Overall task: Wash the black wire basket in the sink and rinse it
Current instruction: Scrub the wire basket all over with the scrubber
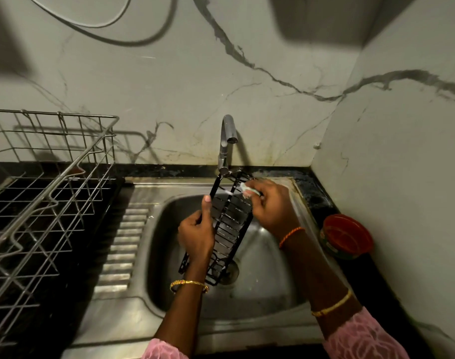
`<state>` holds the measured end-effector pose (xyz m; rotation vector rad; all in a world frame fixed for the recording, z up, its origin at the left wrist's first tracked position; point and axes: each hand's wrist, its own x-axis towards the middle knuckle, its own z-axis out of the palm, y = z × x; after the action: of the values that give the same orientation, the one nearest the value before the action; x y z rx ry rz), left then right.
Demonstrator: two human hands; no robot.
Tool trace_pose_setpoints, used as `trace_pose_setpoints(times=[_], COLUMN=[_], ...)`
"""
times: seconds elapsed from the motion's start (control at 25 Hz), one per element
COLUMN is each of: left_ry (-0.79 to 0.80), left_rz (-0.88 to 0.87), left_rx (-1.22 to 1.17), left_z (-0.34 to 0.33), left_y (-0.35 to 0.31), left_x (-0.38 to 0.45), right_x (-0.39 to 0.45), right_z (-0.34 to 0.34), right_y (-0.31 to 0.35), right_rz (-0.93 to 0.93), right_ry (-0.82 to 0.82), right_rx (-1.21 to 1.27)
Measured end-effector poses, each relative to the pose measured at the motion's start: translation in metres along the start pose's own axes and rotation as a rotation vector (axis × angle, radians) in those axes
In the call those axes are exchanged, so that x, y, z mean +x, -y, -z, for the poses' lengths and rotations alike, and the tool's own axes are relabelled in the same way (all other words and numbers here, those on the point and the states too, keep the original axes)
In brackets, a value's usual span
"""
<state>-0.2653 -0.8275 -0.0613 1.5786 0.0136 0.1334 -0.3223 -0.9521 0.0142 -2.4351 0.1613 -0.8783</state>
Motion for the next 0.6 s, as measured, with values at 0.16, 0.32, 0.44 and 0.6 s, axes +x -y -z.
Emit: trace_pose_setpoints(times=[0.16,0.32,0.44,0.6], left_ry=[-0.083,-0.164,-0.160,-0.082], left_rz=[-0.008,-0.013,-0.032,-0.096], left_rx=[0.015,0.029,-0.021,-0.137], left_z=[-0.013,-0.010,-0.008,-0.011], left_y=[-0.016,-0.012,-0.017,-0.026], left_x=[0.007,0.006,0.007,0.010], right_x=[-0.035,-0.046,-0.032,0.015], right_z=[-0.036,-0.042,-0.045,-0.045], right_y=[0.003,0.003,0.016,0.002], right_rz=[0.086,-0.052,-0.053,-0.170], right_ry=[0.083,0.012,-0.011,0.055], right_rx=[0.019,0.256,0.232,0.160])
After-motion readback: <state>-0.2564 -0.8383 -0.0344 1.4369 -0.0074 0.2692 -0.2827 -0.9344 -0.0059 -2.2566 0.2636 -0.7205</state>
